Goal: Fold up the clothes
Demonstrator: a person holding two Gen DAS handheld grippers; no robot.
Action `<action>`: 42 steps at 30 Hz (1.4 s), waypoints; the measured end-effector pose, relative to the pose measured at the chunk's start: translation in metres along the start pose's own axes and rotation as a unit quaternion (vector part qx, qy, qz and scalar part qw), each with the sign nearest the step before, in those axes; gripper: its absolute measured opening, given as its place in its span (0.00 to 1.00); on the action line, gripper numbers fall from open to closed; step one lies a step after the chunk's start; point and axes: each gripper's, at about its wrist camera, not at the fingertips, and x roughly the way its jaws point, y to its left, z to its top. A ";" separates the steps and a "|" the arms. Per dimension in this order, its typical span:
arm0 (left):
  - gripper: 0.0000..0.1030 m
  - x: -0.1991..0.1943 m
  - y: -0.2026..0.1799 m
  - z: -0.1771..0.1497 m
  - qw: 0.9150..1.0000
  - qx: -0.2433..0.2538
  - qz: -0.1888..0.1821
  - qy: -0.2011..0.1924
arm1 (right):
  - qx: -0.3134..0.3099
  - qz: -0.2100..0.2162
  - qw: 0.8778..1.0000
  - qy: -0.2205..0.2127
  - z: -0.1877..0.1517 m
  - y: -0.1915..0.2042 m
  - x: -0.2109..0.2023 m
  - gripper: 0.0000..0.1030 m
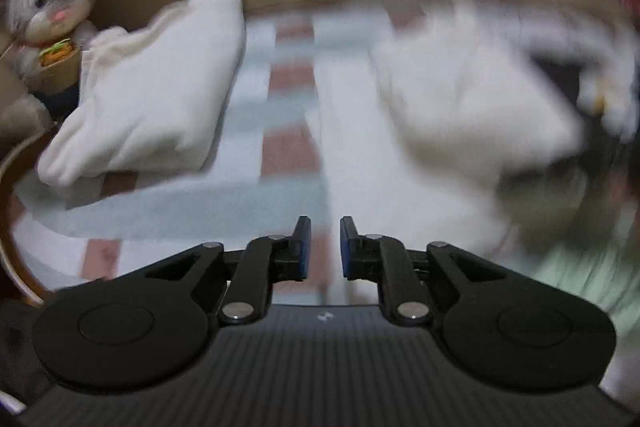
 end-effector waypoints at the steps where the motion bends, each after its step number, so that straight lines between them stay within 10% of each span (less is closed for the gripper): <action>1: 0.20 0.005 0.002 -0.001 1.000 -0.024 -0.013 0.002 | 0.006 -0.005 1.000 0.002 -0.002 -0.003 0.004 0.11; 7: 0.18 0.035 0.013 -0.006 0.982 -0.167 -0.087 0.012 | 0.049 0.002 0.999 -0.001 -0.004 -0.012 0.005 0.11; 17: 0.20 0.064 0.049 -0.024 0.918 -0.364 -0.161 0.002 | 0.050 0.139 0.989 -0.012 0.030 0.033 0.019 0.10; 22: 0.20 0.052 0.070 -0.032 0.898 -0.415 -0.138 -0.036 | -0.072 0.041 0.994 0.065 0.006 0.049 0.061 0.09; 30: 0.36 0.053 0.074 -0.029 0.862 -0.427 -0.265 -0.066 | -0.125 0.051 0.990 0.050 0.001 0.061 0.046 0.09; 40: 0.61 0.087 0.042 0.002 0.908 -0.345 -0.237 -0.003 | -0.149 0.080 0.985 0.035 -0.003 0.062 0.037 0.10; 42: 0.24 0.088 0.033 0.010 0.927 -0.311 -0.210 -0.010 | -0.129 0.083 0.988 0.028 0.001 0.056 0.030 0.13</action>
